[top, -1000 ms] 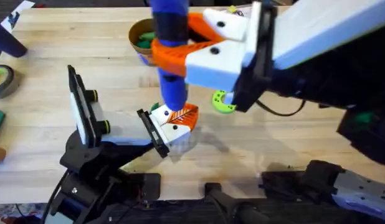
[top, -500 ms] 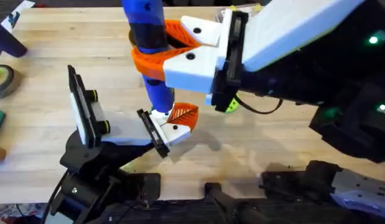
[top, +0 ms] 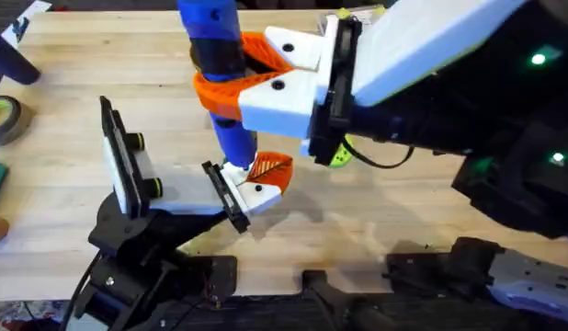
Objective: Pick up the gripper from the table and insert it into the empty holder that is missing its gripper. Then pick up a screw, insert it into the mounting hole, and use the screwdriver to tighten it. Finally, clean up the table by picking up the vegetable and placing it into the bucket.
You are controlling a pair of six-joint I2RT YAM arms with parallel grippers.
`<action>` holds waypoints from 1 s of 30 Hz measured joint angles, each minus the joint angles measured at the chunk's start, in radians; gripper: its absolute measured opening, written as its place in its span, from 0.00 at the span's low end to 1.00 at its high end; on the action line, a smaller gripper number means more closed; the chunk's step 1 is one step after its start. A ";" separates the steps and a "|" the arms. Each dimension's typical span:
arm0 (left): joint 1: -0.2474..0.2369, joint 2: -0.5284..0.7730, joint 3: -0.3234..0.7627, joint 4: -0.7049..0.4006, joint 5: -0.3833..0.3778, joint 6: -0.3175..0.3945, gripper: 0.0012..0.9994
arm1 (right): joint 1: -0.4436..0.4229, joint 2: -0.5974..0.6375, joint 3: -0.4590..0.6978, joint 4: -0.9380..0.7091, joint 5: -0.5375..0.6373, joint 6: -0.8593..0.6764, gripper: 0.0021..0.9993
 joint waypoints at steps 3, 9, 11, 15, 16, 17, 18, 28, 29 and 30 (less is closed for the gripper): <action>0.000 0.000 0.000 0.000 0.000 0.000 0.01 | 0.000 0.010 0.000 0.000 0.000 -0.001 0.02; 0.000 0.000 0.000 0.000 0.000 0.000 0.01 | 0.000 0.010 0.000 0.002 0.000 -0.003 0.02; 0.000 0.000 0.000 0.000 0.000 0.000 0.01 | 0.000 0.010 0.000 0.002 0.000 -0.005 0.02; 0.000 0.000 0.000 0.000 0.000 0.000 0.01 | 0.000 0.010 0.000 0.002 0.000 -0.005 0.02; 0.000 0.000 0.000 0.000 0.000 0.000 0.01 | 0.000 0.011 0.000 0.002 0.000 -0.005 0.02; 0.000 0.000 0.000 0.000 0.000 0.000 0.01 | 0.000 0.010 0.000 0.002 0.000 -0.005 0.02; 0.000 0.000 0.000 0.000 0.000 0.000 0.01 | 0.000 0.010 0.000 0.004 0.000 -0.005 0.02; 0.000 0.000 0.000 0.000 0.000 0.000 0.01 | 0.000 0.010 0.000 0.022 0.000 -0.006 0.02; 0.000 0.000 0.000 0.000 0.000 0.000 0.01 | 0.000 0.010 0.000 0.021 0.000 -0.006 0.02; 0.000 0.000 0.000 0.000 0.000 0.000 0.01 | 0.000 0.010 0.000 0.019 0.000 -0.006 0.02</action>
